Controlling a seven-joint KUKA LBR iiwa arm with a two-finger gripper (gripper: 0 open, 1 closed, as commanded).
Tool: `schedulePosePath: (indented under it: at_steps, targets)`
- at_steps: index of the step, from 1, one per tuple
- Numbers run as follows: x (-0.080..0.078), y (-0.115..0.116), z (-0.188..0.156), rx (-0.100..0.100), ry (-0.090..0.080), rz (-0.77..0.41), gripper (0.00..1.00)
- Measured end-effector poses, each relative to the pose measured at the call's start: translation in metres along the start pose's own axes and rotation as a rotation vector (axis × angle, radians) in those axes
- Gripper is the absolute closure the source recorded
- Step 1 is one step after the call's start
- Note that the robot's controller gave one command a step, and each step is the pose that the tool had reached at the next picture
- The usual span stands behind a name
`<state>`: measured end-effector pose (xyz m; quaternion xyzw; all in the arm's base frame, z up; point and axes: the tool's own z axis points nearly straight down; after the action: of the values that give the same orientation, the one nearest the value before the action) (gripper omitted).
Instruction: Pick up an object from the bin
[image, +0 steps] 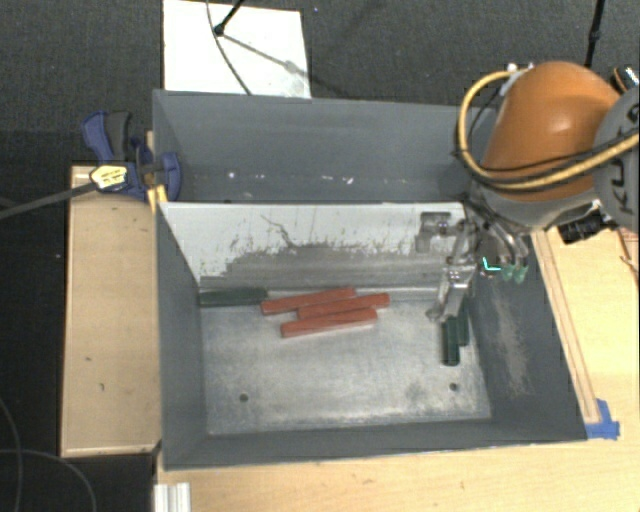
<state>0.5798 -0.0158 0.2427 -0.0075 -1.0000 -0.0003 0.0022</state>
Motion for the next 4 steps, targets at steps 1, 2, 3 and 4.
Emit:
schedulePosePath:
  at_steps: [1,2,3,4]
  targets:
    - [0.007,0.114,0.175,-0.001,-0.002,-0.364,0.00]
    - [-0.011,0.139,0.172,-0.001,-0.011,-0.328,0.00]
    - [-0.012,0.138,0.169,-0.001,-0.013,-0.325,1.00]
    - [0.031,0.089,0.170,0.001,-0.011,-0.336,1.00]
